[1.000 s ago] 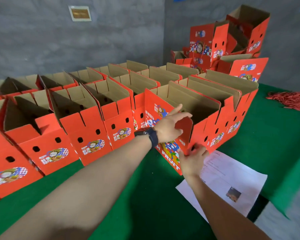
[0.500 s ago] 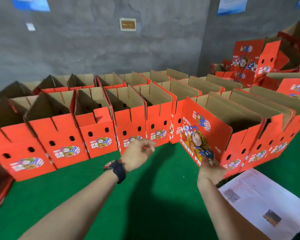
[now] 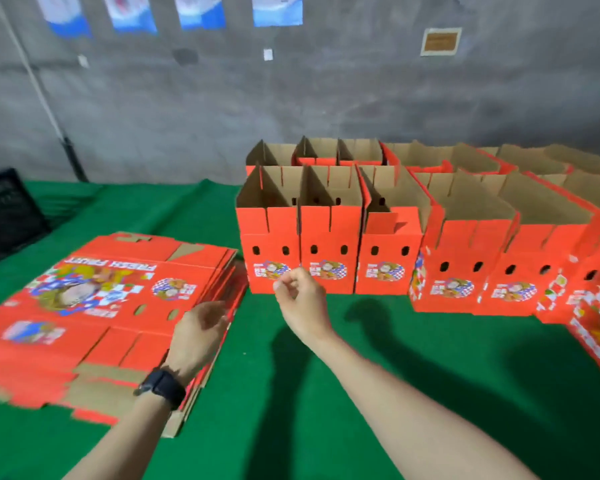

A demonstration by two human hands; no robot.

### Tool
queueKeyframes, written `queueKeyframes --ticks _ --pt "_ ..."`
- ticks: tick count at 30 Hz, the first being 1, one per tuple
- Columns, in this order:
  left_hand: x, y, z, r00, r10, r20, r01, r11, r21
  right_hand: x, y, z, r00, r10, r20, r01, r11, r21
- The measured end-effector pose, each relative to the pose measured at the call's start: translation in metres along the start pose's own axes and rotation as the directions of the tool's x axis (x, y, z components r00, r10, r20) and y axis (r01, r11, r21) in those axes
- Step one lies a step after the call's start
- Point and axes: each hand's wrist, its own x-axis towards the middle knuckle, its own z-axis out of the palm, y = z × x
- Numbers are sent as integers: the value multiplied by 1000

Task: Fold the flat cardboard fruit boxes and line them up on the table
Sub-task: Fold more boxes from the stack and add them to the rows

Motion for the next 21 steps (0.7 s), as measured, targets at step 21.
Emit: queueKeyframes --ticks 21 --pt "49 -184 -137 953 -202 -225 242 956 164 -32 29 223 494 143 858 738 452 -501"
